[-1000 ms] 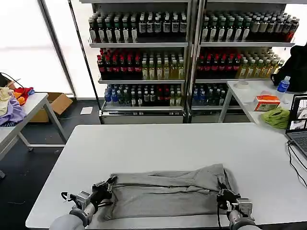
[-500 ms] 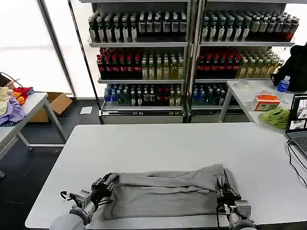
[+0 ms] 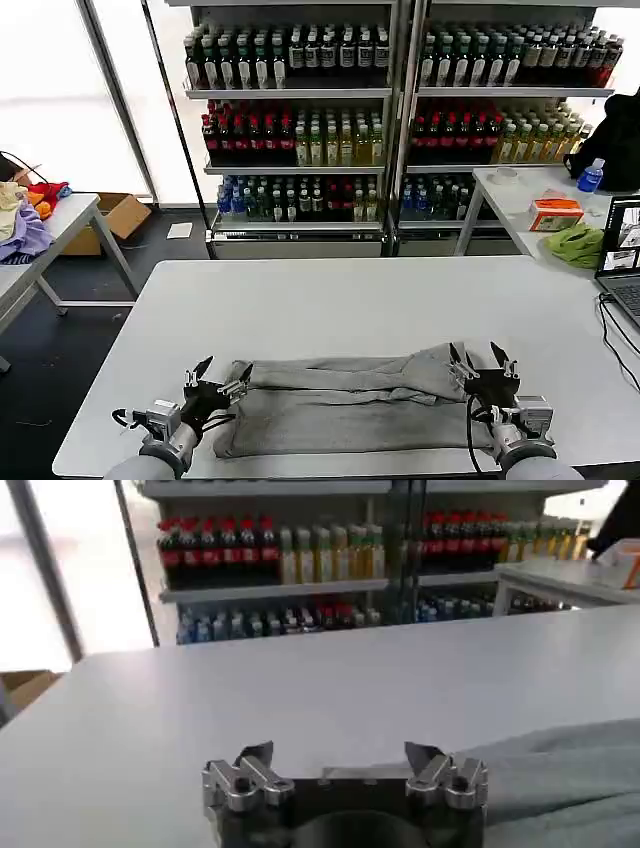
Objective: Fold and organize the clothes.
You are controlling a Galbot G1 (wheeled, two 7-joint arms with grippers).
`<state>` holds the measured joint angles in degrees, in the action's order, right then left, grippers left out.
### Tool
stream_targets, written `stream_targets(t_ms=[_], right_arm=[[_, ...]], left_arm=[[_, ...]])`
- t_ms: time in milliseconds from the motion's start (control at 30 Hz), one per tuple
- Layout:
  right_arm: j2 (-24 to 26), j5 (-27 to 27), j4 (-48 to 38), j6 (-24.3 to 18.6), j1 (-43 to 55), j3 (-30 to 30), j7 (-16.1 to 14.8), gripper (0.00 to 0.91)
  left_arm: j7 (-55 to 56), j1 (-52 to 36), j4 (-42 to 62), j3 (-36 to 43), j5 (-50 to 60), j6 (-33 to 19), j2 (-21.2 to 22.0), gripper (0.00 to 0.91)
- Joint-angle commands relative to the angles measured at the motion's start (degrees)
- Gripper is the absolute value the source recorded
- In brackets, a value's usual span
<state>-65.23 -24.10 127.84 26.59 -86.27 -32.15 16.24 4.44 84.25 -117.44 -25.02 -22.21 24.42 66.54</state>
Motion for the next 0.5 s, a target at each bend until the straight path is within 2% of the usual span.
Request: stream_targets(t_ms=[33,267,400,467,500], right_arm=[[0.7,-1.5,2.7,0.0,1.1,-1.2,0.2,0.907],[1.4,-2.1,2.7,-0.2,0.6,-1.5,0.3,0.907],[1.9,-2.1,3.1,-0.1,0.7,-1.1,0.3,0.907],[1.7,-2.1,3.2,-0.1,0.7,-1.0,0.3,0.907],[1.6,-2.1,3.2,-0.1,0.7,-1.0,0.3,0.907]], left_arm=[[1.8,1.2,0.0,-0.2,-0.4,0.9,8.1,0.907],[1.5,1.9,1.9,-0.6,0.5,0.5,8.5,0.907],[1.2,2.1,2.5,-0.8,1.1,0.0,9.1,0.806],[1.1,2.3,2.5,-0.8,1.2,-0.1,9.2,0.796],[0.9,2.4,2.5,-0.8,1.3,-0.1,9.2,0.746]])
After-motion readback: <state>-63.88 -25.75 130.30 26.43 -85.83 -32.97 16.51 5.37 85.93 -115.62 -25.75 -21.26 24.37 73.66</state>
